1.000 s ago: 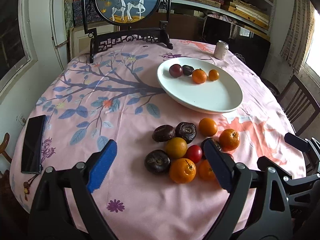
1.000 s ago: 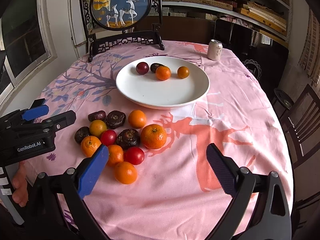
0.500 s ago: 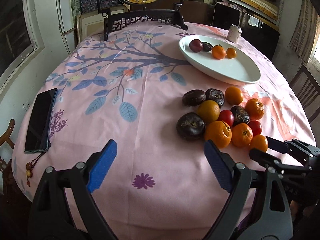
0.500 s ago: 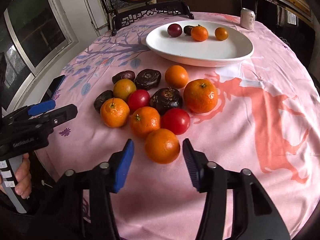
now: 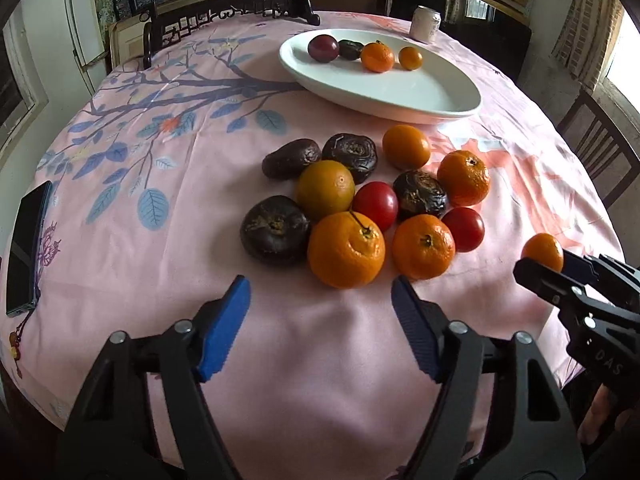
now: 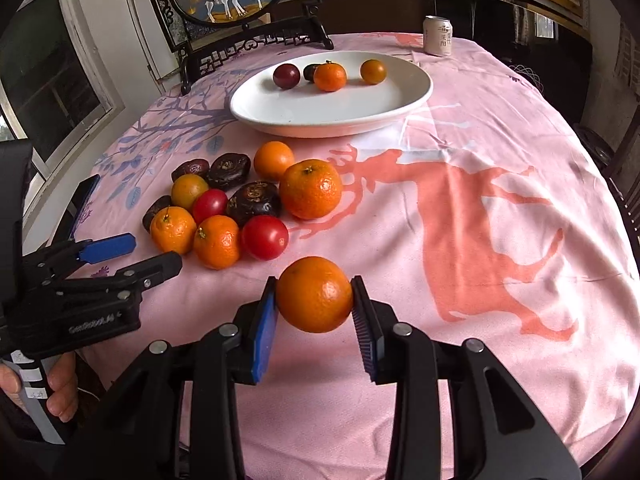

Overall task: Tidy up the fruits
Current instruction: 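Grasp an orange with the right gripper while the left grasps a mandarin, then carry both held fruits to the white plate and release them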

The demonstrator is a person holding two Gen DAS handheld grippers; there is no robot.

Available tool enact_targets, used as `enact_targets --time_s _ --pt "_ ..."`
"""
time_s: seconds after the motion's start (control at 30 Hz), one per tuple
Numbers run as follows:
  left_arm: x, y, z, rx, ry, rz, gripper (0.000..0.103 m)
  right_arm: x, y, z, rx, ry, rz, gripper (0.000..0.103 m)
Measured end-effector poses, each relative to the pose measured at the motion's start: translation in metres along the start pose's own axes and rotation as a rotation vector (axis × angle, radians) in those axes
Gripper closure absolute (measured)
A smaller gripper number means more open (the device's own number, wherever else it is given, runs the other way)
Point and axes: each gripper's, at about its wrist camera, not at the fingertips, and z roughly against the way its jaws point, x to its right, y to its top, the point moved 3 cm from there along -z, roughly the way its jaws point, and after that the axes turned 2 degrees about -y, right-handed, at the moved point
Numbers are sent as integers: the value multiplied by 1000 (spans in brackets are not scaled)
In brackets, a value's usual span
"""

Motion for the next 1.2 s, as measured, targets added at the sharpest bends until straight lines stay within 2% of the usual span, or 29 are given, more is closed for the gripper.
enact_targets --time_s 0.07,0.17,0.3,0.33,0.37,0.67,0.87,1.07,1.2 --pt "-1 4 -9 -19 -11 17 41 3 -1 0 0 10 -8 67" --pt "2 10 -13 -10 13 18 41 6 -1 1 -1 12 -14 67" --pt "2 18 -19 -5 1 24 41 5 -2 1 -4 18 -14 67" --pt "2 19 -19 -3 0 27 43 4 -2 1 -6 19 -12 67" --pt "0 19 -18 1 10 27 62 3 -2 0 -6 20 -12 67" --pt "-7 10 4 11 -41 46 63 -2 3 5 9 20 -9 67" --pt "-6 15 28 41 -80 34 62 -2 6 6 11 20 -7 67" --pt "-9 48 38 55 -86 19 62 -4 26 6 18 17 20 67" --pt "-7 98 31 63 -58 -8 62 -2 58 1 24 32 45 67"
